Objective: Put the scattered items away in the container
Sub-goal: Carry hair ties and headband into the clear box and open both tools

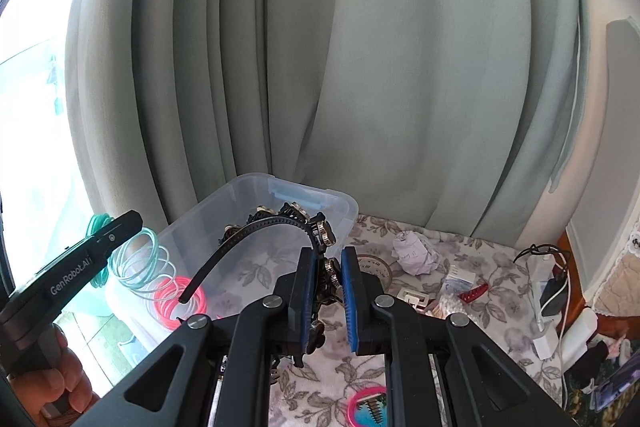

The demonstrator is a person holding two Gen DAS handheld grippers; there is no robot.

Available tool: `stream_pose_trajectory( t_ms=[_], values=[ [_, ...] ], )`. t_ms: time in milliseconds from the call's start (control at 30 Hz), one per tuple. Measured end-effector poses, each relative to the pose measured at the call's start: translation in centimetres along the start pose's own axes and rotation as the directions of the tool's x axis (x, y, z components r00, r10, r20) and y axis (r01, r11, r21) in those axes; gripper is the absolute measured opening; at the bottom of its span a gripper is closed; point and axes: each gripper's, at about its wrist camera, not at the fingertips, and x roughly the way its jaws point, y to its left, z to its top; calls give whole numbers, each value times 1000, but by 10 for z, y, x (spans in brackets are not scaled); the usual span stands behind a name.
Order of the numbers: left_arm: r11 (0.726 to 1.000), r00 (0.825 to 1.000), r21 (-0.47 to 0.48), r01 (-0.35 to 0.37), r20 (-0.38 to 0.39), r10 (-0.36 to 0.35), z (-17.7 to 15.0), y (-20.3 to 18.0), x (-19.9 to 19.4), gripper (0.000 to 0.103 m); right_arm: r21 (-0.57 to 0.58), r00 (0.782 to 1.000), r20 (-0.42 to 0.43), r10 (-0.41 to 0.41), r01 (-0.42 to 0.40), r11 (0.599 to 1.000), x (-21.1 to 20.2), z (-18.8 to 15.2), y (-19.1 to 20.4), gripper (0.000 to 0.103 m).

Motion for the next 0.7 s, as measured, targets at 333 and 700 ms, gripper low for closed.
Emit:
stream_pose_trajectory(
  t_ms=[333,700],
  values=[
    [1000,999,28,5,-41,-3,-5,0,21,6,-27,999,-43,22,-23,999,26,3,18,15],
    [999,994,30,-22,-105,25,-13,10,39,6,-50,993,-99,70,-75,996,54,-1,39,13]
  ],
)
